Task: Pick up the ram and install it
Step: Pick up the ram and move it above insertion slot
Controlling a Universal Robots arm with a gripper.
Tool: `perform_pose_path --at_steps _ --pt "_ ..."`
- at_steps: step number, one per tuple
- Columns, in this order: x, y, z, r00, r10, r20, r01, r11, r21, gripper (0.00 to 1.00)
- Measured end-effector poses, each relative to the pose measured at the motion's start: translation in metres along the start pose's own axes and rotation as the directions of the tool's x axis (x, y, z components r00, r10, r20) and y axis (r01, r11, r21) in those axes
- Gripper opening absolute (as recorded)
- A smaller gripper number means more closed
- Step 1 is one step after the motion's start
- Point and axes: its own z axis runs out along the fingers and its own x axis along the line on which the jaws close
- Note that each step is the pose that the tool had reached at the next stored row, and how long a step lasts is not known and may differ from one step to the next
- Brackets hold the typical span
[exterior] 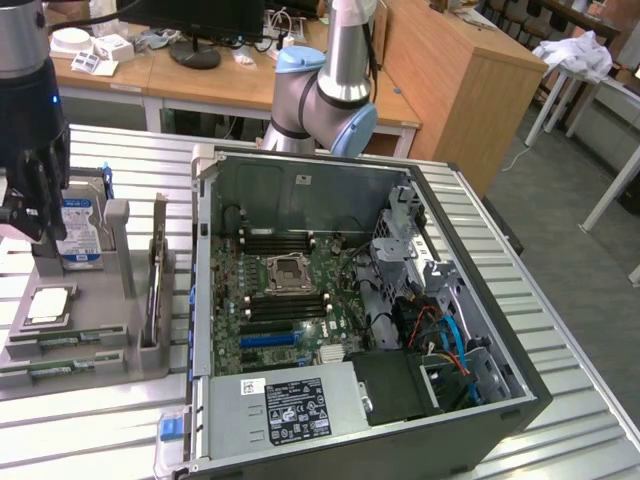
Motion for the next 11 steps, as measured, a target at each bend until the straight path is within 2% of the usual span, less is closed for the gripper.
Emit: perform_pose_path --at_steps 11 --pt "0.000 -0.0006 0.0140 1.0000 0.000 0.0000 0.000 1.0000 0.0000 0.30"
